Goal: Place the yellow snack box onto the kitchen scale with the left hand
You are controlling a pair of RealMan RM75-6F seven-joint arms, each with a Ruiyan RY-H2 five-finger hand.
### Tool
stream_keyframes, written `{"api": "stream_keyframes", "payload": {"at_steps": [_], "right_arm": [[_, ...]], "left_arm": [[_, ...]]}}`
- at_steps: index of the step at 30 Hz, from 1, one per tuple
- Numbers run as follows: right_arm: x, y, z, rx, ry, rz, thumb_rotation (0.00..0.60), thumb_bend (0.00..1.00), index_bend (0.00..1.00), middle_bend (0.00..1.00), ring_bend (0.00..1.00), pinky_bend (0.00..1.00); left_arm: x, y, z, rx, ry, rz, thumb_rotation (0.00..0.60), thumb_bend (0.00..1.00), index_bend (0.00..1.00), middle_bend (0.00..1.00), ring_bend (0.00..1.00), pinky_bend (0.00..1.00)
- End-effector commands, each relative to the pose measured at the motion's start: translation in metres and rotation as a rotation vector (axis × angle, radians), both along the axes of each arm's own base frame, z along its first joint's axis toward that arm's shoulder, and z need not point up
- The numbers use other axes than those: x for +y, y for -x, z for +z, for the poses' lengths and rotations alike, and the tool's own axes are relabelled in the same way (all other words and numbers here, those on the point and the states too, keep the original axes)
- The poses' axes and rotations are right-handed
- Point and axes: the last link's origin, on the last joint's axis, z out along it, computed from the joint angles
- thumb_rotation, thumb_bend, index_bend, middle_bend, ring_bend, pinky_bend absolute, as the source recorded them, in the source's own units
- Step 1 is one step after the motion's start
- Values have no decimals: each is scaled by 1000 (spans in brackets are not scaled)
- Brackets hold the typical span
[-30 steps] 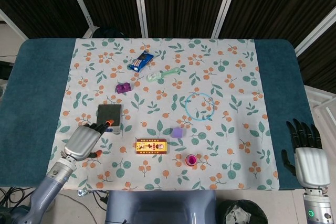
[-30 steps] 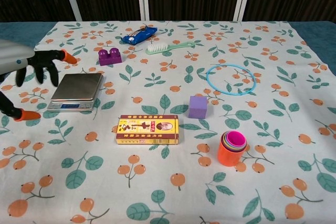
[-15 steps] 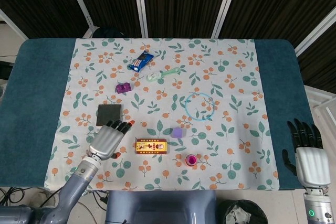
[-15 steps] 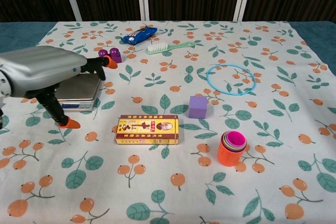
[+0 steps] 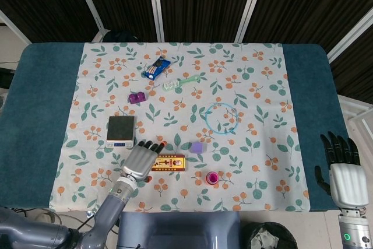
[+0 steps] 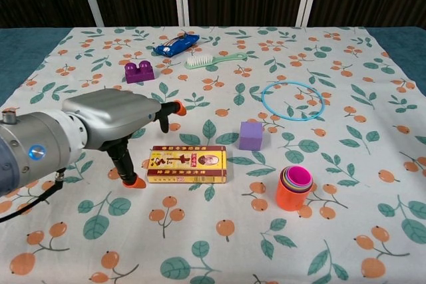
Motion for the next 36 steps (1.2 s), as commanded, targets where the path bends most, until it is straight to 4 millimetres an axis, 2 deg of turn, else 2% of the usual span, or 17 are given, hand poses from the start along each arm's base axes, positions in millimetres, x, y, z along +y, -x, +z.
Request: {"api": "stream_keyframes", "payload": {"at_steps": [1, 9, 16, 22, 25, 31, 36], "right_arm": [[0, 0, 0, 0, 0, -1, 600, 513, 34, 67, 58, 14], [-1, 1, 0, 1, -2, -4, 600, 514, 34, 67, 58, 14], [-1, 3, 0, -1, -3, -9, 600, 513, 34, 67, 58, 14], [-1, 3, 0, -2, -4, -10, 600, 513, 34, 67, 58, 14], [-1, 3, 0, -3, -5, -12, 600, 513, 34, 67, 58, 14], [-1, 3, 0, -3, -5, -13, 600, 513, 34, 67, 58, 14], [-1, 3, 0, -3, -8, -13, 600, 513, 34, 67, 58, 14]], "left_arm": [[2, -5, -6, -5, -6, -8, 600, 26, 104, 278, 208, 270], [5, -7, -17, 5, -32, -22, 600, 99, 128, 355, 272, 343], [5, -7, -26, 47, -23, -25, 600, 114, 135, 366, 278, 351], [7, -7, -29, 72, -31, -37, 600, 179, 154, 401, 297, 362], [7, -5, -31, 79, -21, -40, 600, 200, 170, 431, 335, 404], [11, -6, -30, 87, -50, -84, 600, 343, 235, 544, 433, 520], [14, -7, -25, 79, -72, -112, 600, 383, 260, 587, 467, 538]]}}
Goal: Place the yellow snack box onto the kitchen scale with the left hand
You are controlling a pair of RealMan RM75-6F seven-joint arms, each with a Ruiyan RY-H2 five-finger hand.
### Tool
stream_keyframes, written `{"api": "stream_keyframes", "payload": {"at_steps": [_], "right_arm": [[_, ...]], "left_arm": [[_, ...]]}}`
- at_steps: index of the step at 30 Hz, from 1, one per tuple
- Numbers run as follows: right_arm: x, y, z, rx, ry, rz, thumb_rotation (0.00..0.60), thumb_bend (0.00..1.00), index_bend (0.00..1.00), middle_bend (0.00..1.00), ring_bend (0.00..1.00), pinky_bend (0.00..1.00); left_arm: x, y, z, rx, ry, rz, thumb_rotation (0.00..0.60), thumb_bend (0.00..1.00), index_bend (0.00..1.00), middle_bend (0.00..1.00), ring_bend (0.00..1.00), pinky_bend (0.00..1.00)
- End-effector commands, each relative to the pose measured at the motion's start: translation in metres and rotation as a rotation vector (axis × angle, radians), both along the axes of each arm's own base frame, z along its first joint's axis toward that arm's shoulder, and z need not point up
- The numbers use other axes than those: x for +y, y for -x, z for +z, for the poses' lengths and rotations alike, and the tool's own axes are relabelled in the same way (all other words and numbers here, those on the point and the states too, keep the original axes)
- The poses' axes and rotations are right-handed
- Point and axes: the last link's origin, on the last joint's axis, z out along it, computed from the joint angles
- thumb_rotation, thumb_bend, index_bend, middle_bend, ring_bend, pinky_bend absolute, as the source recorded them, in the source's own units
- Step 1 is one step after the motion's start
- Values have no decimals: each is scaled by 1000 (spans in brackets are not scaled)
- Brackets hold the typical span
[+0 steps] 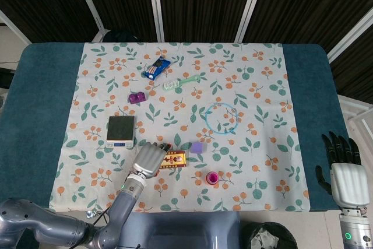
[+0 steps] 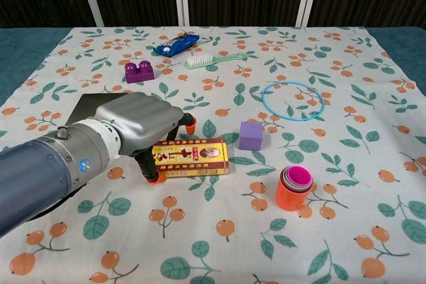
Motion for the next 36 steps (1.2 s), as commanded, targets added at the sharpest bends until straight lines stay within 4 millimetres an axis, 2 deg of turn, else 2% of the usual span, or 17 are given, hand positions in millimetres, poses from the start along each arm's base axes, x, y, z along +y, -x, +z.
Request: {"api": "stream_keyframes", "payload": {"at_steps": [1, 7, 14, 17, 20, 24, 29, 36], "right_arm": [[0, 0, 0, 0, -1, 0, 600, 513, 34, 67, 58, 14], [0, 0, -1, 2, -2, 0, 600, 514, 34, 67, 58, 14], [0, -1, -3, 6, -10, 0, 600, 513, 34, 67, 58, 14], [0, -1, -3, 6, -8, 1, 600, 513, 34, 67, 58, 14], [0, -2, -4, 6, -9, 1, 600, 513, 34, 67, 58, 14], [0, -3, -5, 5, -12, 3, 600, 514, 34, 67, 58, 14], [0, -5, -8, 7, -22, 7, 600, 513, 34, 67, 58, 14], [-1, -5, -10, 11, -24, 1, 600, 514, 34, 67, 58, 14]], "left_arm": [[3, 0, 4, -10, -13, -10, 600, 384, 261, 590, 470, 538], [10, -1, 22, -54, -45, -23, 600, 383, 265, 598, 477, 538], [26, 5, 62, -77, -84, -61, 600, 384, 274, 582, 473, 538], [35, 17, 83, -38, -88, -100, 600, 384, 275, 575, 471, 538], [45, 38, 107, 33, -103, -131, 600, 384, 276, 570, 472, 538], [54, 55, 126, 40, -113, -124, 600, 384, 276, 571, 472, 535], [68, 79, 139, 64, -115, -112, 600, 384, 276, 569, 472, 525], [85, 104, 138, 107, -109, -119, 600, 384, 275, 566, 469, 516]]}}
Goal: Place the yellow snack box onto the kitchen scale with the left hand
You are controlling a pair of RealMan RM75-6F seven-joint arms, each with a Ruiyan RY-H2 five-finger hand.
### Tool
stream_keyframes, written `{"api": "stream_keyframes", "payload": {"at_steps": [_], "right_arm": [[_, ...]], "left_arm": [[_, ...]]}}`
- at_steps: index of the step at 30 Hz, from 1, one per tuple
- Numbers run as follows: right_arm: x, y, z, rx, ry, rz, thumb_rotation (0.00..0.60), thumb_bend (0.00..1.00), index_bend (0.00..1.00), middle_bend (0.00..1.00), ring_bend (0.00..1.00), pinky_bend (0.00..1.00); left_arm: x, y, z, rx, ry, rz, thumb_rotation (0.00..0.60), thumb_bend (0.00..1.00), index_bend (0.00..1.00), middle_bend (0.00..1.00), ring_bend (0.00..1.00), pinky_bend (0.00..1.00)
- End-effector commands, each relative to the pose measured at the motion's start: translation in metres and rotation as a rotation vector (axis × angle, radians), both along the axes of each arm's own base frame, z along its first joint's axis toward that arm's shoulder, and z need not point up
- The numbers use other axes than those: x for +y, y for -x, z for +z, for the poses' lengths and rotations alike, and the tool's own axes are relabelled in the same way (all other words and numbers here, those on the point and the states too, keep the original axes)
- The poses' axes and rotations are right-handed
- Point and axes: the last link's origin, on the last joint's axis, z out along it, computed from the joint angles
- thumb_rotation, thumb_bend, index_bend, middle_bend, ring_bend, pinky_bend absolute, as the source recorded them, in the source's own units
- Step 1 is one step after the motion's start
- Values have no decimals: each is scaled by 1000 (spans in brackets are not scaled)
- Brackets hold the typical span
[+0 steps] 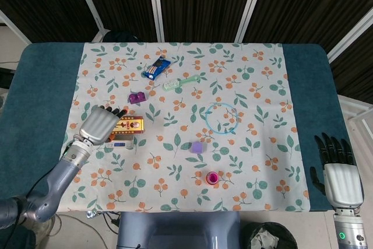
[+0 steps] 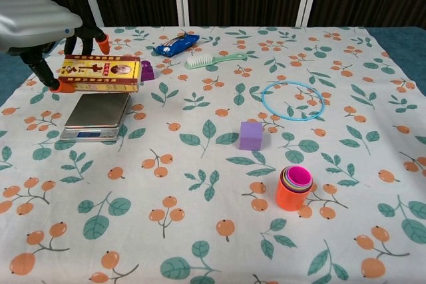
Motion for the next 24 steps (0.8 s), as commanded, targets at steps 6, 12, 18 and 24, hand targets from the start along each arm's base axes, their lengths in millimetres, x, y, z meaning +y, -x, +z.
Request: {"api": "stream_keyframes", "payload": {"at_steps": [6, 12, 18, 24], "right_arm": [[0, 0, 0, 1, 2, -1, 600, 513, 34, 67, 58, 14], [0, 1, 1, 1, 3, -2, 600, 514, 34, 67, 58, 14], [0, 1, 1, 3, 2, -5, 600, 513, 34, 67, 58, 14], [0, 1, 2, 1, 7, -4, 600, 513, 34, 67, 58, 14]], "left_arm": [[16, 30, -11, 57, 23, -10, 600, 384, 265, 562, 465, 511], [15, 42, -20, 74, 49, -9, 600, 383, 258, 558, 463, 508], [15, 50, -26, 79, 62, 4, 600, 384, 258, 557, 463, 507], [17, 53, -32, 87, 68, 3, 600, 384, 255, 551, 460, 502]]}}
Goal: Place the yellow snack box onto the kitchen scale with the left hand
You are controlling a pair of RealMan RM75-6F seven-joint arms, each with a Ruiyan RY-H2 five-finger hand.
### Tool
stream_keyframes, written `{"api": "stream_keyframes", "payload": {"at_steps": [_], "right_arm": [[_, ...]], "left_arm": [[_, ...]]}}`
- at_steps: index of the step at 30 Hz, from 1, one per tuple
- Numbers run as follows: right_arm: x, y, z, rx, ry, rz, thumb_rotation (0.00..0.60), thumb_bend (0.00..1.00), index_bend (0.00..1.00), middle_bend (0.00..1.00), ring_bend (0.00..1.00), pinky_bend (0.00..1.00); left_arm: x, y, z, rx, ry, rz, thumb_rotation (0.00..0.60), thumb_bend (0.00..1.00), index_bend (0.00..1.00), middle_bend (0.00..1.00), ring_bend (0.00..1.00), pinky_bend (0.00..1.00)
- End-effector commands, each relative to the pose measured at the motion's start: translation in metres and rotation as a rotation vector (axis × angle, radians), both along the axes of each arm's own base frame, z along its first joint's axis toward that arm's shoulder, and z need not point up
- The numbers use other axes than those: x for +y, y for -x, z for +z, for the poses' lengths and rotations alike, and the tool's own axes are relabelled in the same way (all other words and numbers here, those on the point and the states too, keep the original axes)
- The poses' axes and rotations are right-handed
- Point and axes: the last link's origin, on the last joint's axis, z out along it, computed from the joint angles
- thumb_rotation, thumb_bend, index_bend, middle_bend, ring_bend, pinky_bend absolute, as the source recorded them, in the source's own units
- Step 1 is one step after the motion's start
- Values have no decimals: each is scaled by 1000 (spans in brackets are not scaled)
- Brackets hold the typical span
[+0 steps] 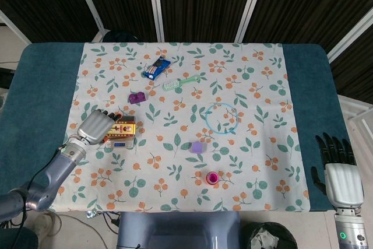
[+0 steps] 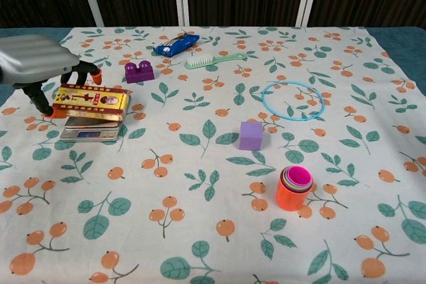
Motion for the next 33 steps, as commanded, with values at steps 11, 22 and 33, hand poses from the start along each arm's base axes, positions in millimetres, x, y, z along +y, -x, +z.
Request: {"api": "stream_keyframes", "payload": {"at_steps": [11, 22, 33], "right_arm": [[0, 1, 1, 1, -2, -4, 600, 513, 34, 67, 58, 14], [0, 1, 0, -2, -3, -2, 600, 513, 34, 67, 58, 14], [0, 0, -1, -1, -11, 2, 600, 513, 34, 67, 58, 14]], "left_arm": [[5, 8, -3, 71, -15, 3, 600, 201, 185, 392, 358, 406], [2, 2, 10, 146, -77, 50, 600, 137, 133, 200, 207, 288], [-39, -35, 64, -129, -241, 39, 600, 128, 58, 176, 179, 257]]}}
